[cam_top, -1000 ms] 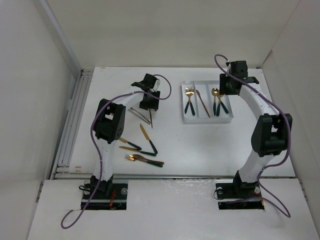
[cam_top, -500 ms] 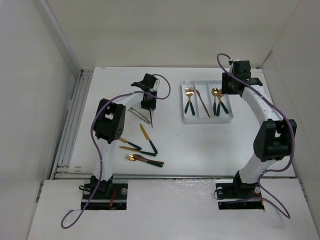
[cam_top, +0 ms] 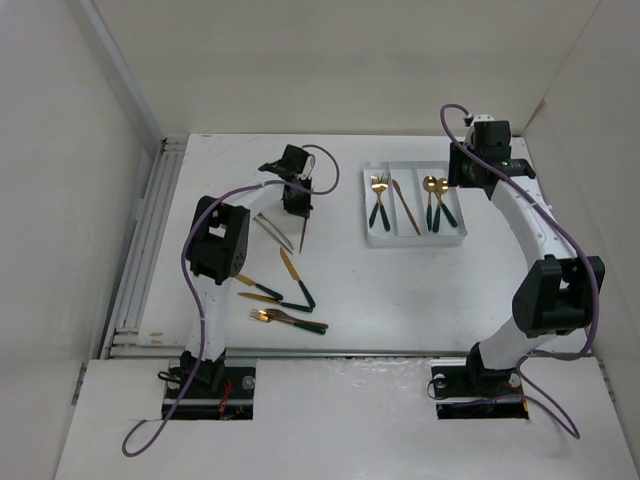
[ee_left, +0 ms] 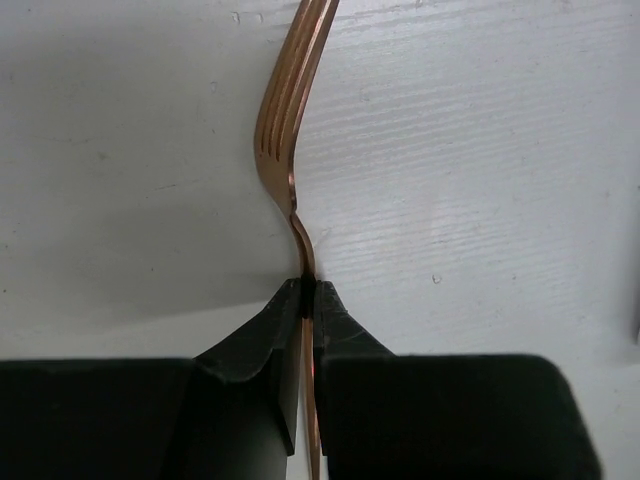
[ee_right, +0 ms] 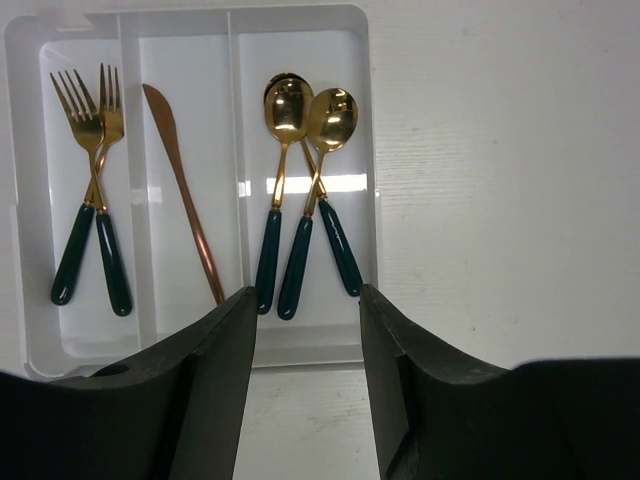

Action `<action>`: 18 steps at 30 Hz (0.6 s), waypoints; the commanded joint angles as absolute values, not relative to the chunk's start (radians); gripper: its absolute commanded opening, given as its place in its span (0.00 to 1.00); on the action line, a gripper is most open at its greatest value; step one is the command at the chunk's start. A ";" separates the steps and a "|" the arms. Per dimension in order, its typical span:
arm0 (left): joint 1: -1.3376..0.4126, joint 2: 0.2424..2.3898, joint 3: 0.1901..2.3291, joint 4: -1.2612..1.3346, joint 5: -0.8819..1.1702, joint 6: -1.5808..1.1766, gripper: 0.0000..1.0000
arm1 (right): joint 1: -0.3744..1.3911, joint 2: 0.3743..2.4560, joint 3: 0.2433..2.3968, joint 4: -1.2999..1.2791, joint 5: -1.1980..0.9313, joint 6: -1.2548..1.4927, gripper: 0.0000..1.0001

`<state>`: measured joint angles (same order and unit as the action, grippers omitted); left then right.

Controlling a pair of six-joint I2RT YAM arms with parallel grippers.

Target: Sort the eating utensils into containers

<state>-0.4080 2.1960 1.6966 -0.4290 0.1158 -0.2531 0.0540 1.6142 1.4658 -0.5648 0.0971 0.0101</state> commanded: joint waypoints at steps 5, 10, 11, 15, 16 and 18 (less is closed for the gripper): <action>-0.364 2.089 1.678 -0.384 0.290 -0.235 0.00 | 0.061 1.546 1.448 -0.525 0.058 0.018 0.51; -0.353 1.970 1.678 -0.364 0.388 -0.213 0.00 | 0.061 1.499 1.410 -0.448 0.009 0.052 0.51; -0.353 1.945 1.678 -0.364 0.414 -0.213 0.00 | 0.061 1.499 1.401 -0.433 0.000 0.052 0.51; -0.318 1.921 1.729 -0.399 0.608 -0.204 0.00 | 0.061 1.451 1.344 -0.345 -0.070 0.116 0.51; -0.318 1.911 1.729 -0.399 0.636 -0.204 0.00 | 0.061 1.451 1.315 -0.325 -0.084 0.126 0.51; -0.318 1.902 1.738 -0.348 0.685 -0.204 0.00 | 0.061 1.415 1.287 -0.267 -0.107 0.158 0.51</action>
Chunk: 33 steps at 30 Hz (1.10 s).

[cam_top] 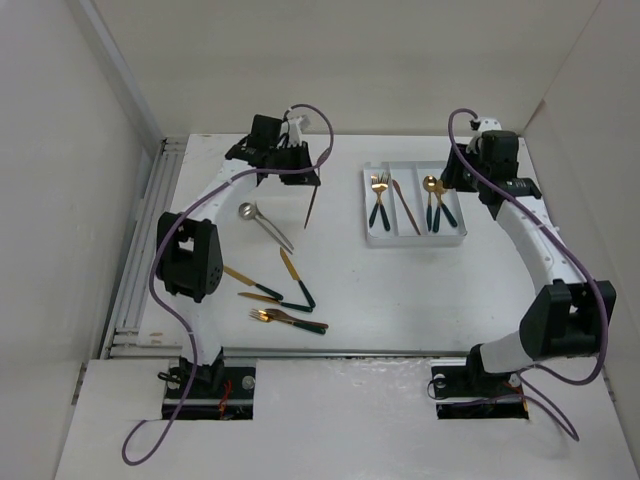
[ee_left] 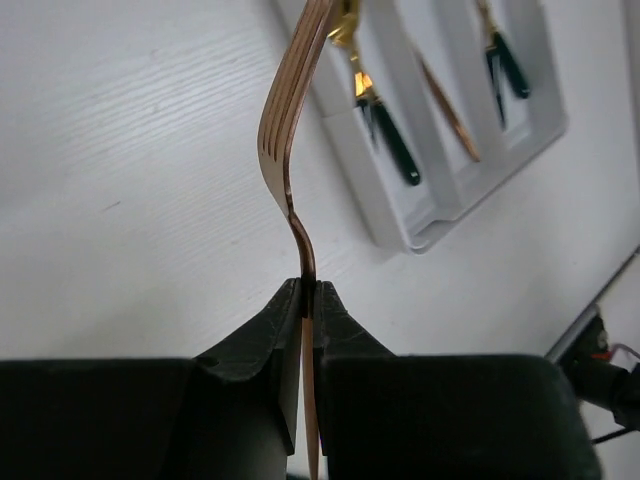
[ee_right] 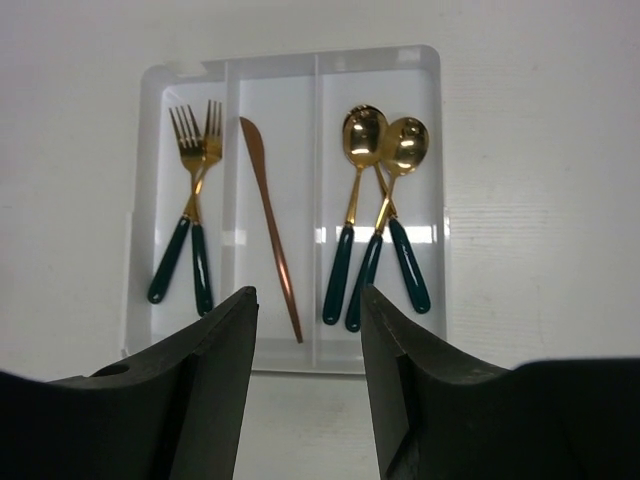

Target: Sort the eating utensils into containers

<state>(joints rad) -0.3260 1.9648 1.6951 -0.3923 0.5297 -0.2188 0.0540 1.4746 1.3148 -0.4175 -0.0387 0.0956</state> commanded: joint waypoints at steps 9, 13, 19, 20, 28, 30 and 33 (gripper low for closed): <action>-0.407 2.035 1.833 0.117 0.770 -0.564 0.00 | 0.061 1.376 1.258 -0.202 -0.107 0.193 0.51; -0.448 2.184 1.949 0.242 0.781 -0.691 0.00 | 0.061 1.388 1.270 -0.228 -0.088 0.170 0.51; -0.482 2.330 1.976 0.425 0.727 -0.891 0.00 | 0.061 1.424 1.312 -0.298 -0.066 0.120 0.51; -0.482 2.345 1.985 0.448 0.727 -0.908 0.00 | 0.061 1.424 1.312 -0.298 -0.054 0.108 0.51; -0.515 2.434 2.006 0.393 0.609 -0.971 0.00 | 0.061 1.482 1.391 -0.394 -0.029 0.042 0.51; -0.525 2.444 1.996 0.348 0.584 -0.980 0.00 | 0.061 1.482 1.391 -0.394 -0.018 0.041 0.51; -0.525 2.444 1.987 0.328 0.581 -0.980 0.17 | 0.061 1.460 1.370 -0.394 0.001 0.019 0.51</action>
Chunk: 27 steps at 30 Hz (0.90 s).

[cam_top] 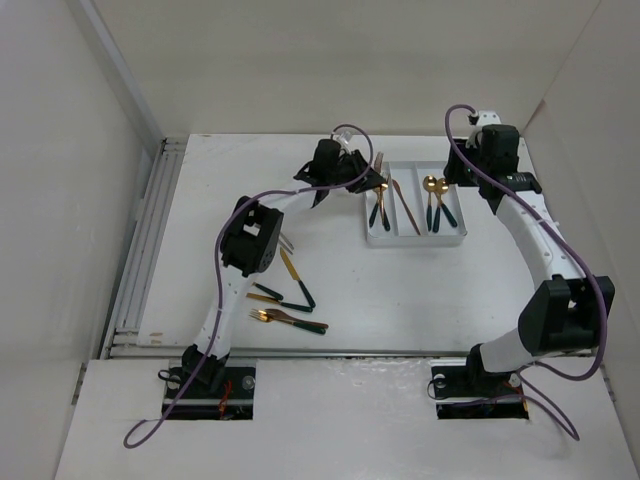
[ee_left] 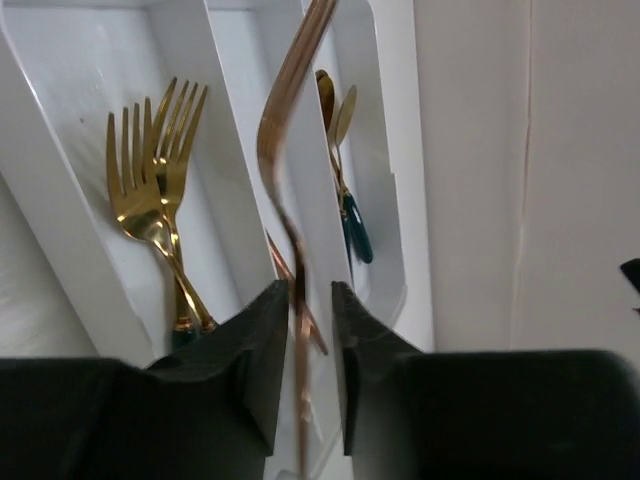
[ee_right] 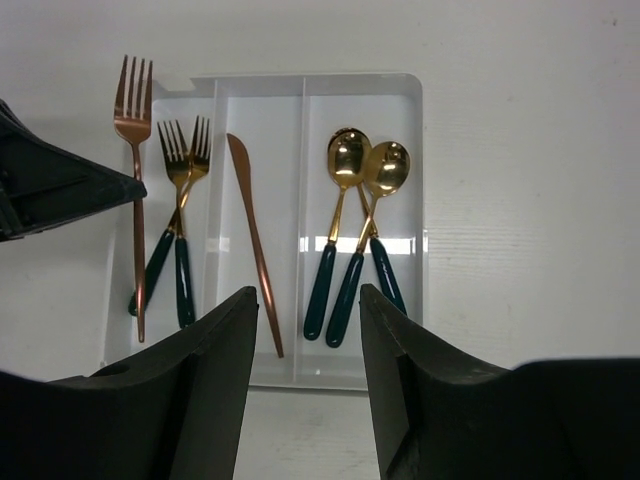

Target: Sort the eating utensils into containers

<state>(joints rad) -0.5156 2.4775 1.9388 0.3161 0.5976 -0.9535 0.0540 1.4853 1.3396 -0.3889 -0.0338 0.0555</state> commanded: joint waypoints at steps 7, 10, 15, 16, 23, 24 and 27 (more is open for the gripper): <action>-0.525 2.444 1.996 0.272 0.581 -0.914 0.31 | 0.061 1.440 1.370 -0.425 0.031 -0.009 0.51; -0.525 2.434 2.008 0.221 0.572 -0.874 0.33 | 0.061 1.420 1.370 -0.434 0.031 -0.009 0.51; -0.525 2.405 2.028 0.141 0.531 -0.799 0.44 | 0.061 1.411 1.370 -0.434 0.012 -0.018 0.51; -0.525 2.395 2.045 0.126 0.522 -0.781 0.44 | 0.061 1.411 1.370 -0.434 0.012 -0.018 0.51; -0.516 2.255 2.158 -0.084 0.395 -0.432 0.45 | 0.156 1.411 1.404 -0.425 0.044 -0.018 0.51; -0.515 2.231 2.158 -0.113 0.355 -0.373 0.46 | 0.199 1.411 1.376 -0.416 0.066 -0.018 0.51; -0.483 2.113 2.053 -0.212 0.162 -0.232 0.48 | 0.282 1.411 1.345 -0.384 0.066 0.000 0.52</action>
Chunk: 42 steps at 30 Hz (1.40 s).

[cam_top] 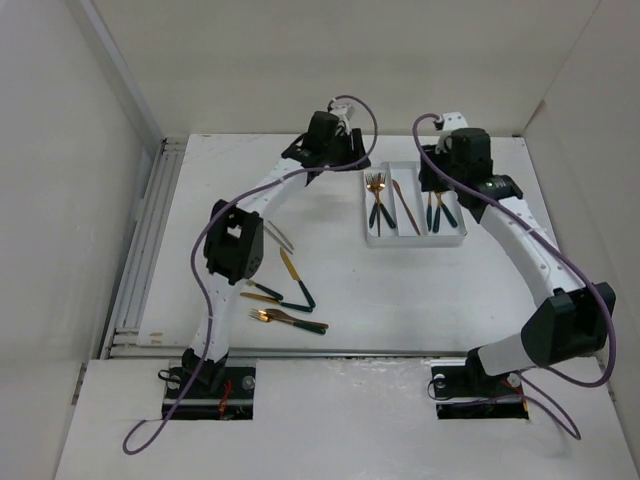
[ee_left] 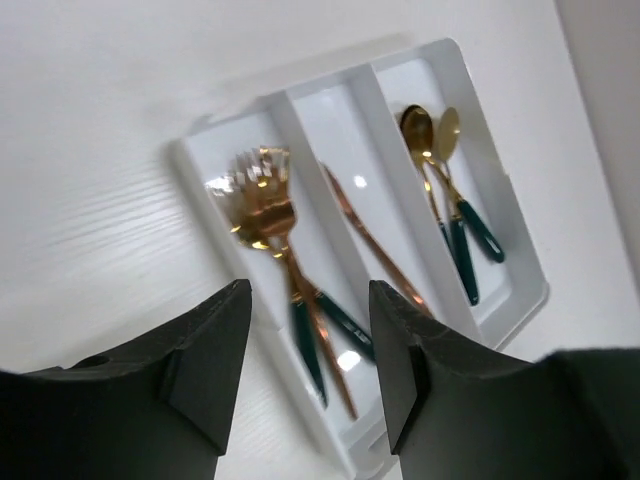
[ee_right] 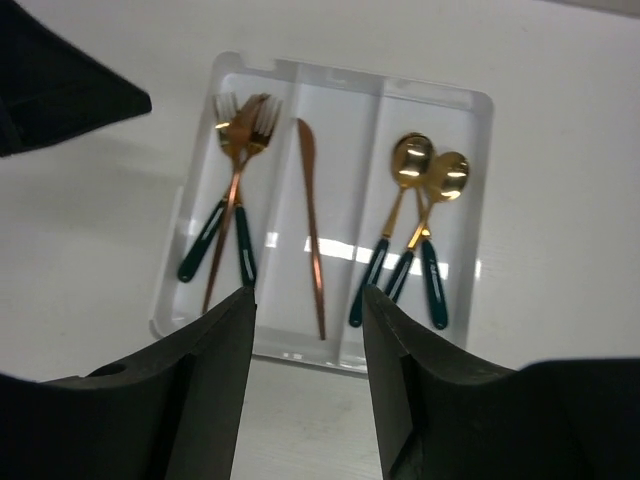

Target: Sort the eating utensils into containers

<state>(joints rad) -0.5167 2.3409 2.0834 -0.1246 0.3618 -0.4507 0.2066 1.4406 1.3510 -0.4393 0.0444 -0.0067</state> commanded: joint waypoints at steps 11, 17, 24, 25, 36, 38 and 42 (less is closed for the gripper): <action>-0.223 1.807 1.530 -0.417 -0.026 -0.345 0.50 | 0.581 1.499 1.315 -0.328 0.059 0.143 0.52; -0.156 1.838 1.466 -0.465 0.010 -0.370 0.50 | 0.637 1.532 1.305 -0.302 0.067 0.224 0.52; -0.166 1.913 1.477 -0.486 0.093 -0.356 0.49 | 0.658 1.542 1.305 -0.333 0.147 0.284 0.52; -0.166 1.913 1.477 -0.486 0.094 -0.356 0.49 | 0.658 1.530 1.305 -0.333 0.147 0.284 0.52; -0.227 1.979 1.457 -0.480 0.117 -0.376 0.46 | 0.658 1.551 1.341 -0.416 0.209 0.232 0.52; -0.258 1.979 1.457 -0.462 0.117 -0.376 0.44 | 0.658 1.551 1.341 -0.416 0.209 0.222 0.52; -0.258 1.993 1.445 -0.463 0.106 -0.385 0.43 | 0.658 1.562 1.350 -0.428 0.221 0.213 0.52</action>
<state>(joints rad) -0.2592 1.9991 1.4490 -0.4610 0.1062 -0.3717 0.6495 1.5551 1.3083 -0.4217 0.1913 0.2317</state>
